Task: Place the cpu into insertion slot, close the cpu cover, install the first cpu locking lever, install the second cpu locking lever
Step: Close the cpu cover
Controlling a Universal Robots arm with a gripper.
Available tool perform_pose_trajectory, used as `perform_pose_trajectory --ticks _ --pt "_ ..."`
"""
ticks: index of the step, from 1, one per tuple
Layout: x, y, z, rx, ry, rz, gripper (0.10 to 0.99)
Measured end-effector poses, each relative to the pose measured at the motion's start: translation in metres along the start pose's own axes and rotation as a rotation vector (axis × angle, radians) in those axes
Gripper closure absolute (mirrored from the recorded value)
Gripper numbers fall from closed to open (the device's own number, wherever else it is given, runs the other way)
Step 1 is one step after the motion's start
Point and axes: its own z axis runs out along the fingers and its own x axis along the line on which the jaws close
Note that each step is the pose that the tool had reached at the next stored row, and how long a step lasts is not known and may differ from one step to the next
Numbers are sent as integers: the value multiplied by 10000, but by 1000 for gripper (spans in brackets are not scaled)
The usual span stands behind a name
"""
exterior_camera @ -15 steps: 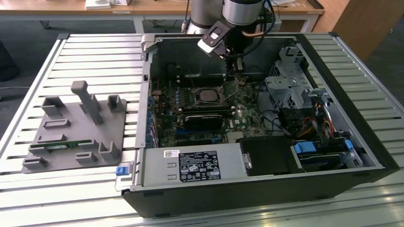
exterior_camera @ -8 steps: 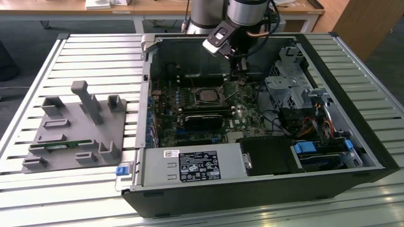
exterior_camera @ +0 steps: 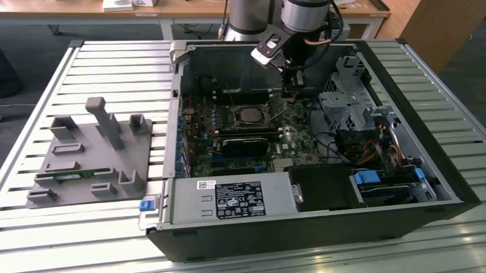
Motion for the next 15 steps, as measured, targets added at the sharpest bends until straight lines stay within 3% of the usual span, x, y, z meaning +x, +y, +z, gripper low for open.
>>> perform_pose_trajectory --ticks 15 --pt "47 185 45 0 -1 5 980"
